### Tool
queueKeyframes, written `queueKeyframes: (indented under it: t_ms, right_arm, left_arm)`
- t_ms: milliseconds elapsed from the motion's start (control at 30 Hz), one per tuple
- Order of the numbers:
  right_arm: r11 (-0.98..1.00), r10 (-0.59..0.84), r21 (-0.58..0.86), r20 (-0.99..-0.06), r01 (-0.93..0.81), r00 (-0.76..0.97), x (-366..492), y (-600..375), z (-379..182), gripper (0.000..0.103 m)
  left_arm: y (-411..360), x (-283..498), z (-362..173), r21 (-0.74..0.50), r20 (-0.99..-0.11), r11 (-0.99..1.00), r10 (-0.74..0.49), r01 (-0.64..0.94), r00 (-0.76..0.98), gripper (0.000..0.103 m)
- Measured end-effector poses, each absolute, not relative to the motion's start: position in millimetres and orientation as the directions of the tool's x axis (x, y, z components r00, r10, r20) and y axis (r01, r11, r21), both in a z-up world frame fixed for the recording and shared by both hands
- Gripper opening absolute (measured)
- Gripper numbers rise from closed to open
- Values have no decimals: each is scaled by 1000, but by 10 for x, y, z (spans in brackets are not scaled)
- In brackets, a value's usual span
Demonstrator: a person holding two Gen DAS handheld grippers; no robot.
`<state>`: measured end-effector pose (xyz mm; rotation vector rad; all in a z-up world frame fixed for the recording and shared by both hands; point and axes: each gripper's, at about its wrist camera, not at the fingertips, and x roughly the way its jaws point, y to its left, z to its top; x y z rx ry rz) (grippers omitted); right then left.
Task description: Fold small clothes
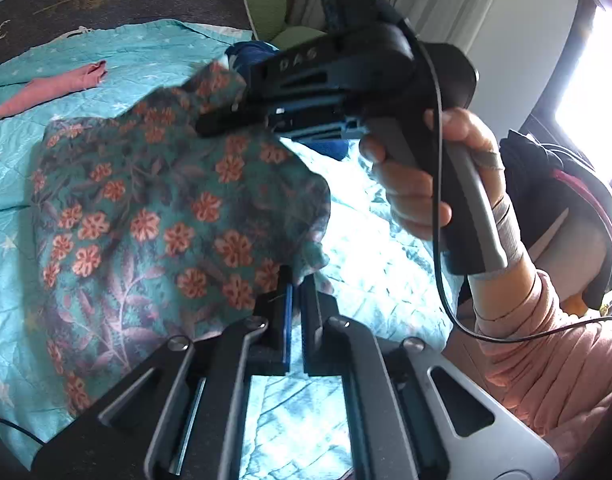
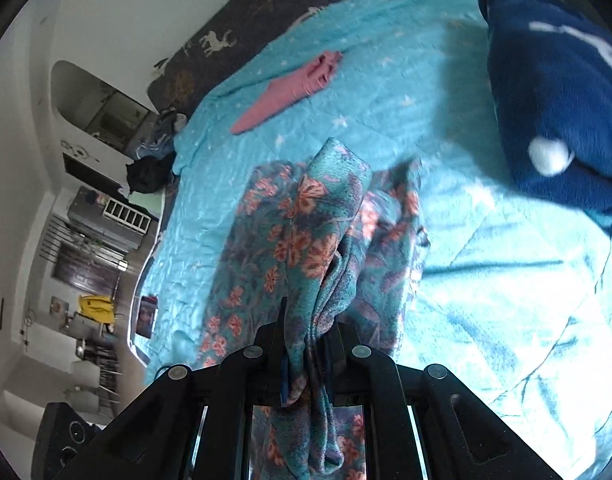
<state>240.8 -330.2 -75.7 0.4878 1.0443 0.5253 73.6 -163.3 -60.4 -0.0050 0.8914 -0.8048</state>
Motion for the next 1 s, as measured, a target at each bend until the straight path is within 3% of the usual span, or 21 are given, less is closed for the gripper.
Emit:
queueKeyframes:
  t_ms: [100,167,233,333,500,733,1000]
  right_arm:
    - [791,596,595,-694,-143,404,2353,-3402,-829,12]
    - [826,545,555,-740,-100,394,2310,-3440,-982,20]
    - [857,488,512,-771,-58,408,2257,-3522,-1104,38]
    - [869,441,494,-769,-6,462,2109,-3701,-1114,53]
    - [920,354,392,-794,-29,495,1784,-3679,-932,54]
    - [938,346,290,-835,-191,428,1287,-3361,-934,56]
    - [941,339,309,-843,-141,418,1133,-3447,-1234,57]
  left_arm:
    - [-1665,738,-704,-328,-710,706,-623,628,329,4]
    - [-1692,772,-777,-337,-728,705,-615,624,302,4]
    - [-1686,800,-865,-366,-743,703,-615,610,264,4]
    - [-1664,812,-841,-378,-735,699,-625,607,262,6]
    - [-1604,772,-681,-354,-713,698,-632,622,304,26]
    - [-1191,902,-695,-281,-737,822,-515,495,437,26]
    - [-952,935,-769,-194,-765,899,-389,392,514,29]
